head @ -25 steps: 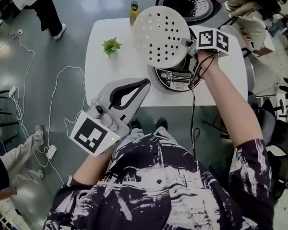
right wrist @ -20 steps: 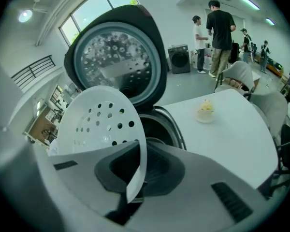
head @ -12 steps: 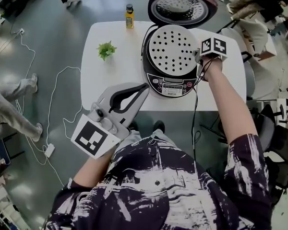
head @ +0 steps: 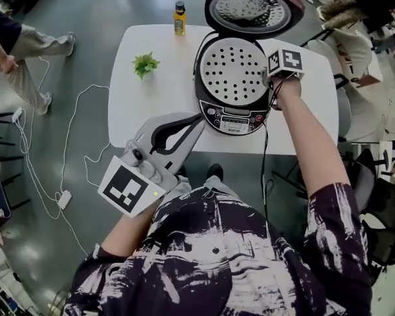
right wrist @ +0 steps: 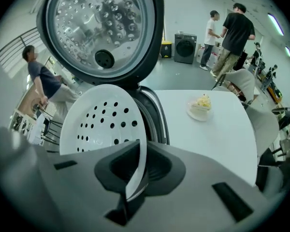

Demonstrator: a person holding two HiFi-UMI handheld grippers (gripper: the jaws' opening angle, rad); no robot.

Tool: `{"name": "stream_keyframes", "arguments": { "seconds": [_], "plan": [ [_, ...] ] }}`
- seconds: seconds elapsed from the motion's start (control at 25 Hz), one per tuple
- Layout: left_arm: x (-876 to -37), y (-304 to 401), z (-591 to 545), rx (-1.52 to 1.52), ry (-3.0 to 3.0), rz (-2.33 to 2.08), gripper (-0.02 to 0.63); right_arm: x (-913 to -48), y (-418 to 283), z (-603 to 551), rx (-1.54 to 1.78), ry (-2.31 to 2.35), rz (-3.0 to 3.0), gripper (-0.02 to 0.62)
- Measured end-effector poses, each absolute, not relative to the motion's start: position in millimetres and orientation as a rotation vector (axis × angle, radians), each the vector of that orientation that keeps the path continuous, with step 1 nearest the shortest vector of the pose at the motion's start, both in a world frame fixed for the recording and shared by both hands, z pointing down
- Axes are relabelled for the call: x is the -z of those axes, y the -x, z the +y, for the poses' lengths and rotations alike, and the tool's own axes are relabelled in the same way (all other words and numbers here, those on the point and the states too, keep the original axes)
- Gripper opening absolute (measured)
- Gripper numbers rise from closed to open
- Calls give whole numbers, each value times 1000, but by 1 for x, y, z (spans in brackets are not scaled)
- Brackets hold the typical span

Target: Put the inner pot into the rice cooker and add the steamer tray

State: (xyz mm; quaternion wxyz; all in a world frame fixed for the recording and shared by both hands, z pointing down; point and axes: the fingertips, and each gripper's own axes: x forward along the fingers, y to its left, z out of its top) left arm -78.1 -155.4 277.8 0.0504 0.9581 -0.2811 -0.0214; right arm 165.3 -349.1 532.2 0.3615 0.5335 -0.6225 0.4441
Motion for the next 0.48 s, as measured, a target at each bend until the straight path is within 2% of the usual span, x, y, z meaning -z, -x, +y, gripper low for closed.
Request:
{"name": "stream_keyframes", "arguments": {
  "seconds": [0.48],
  "plan": [
    [-278,66,-158,74,-2935,-807,5,-527,-167,-344,-1011,-1323,-1629,34]
  ]
}}
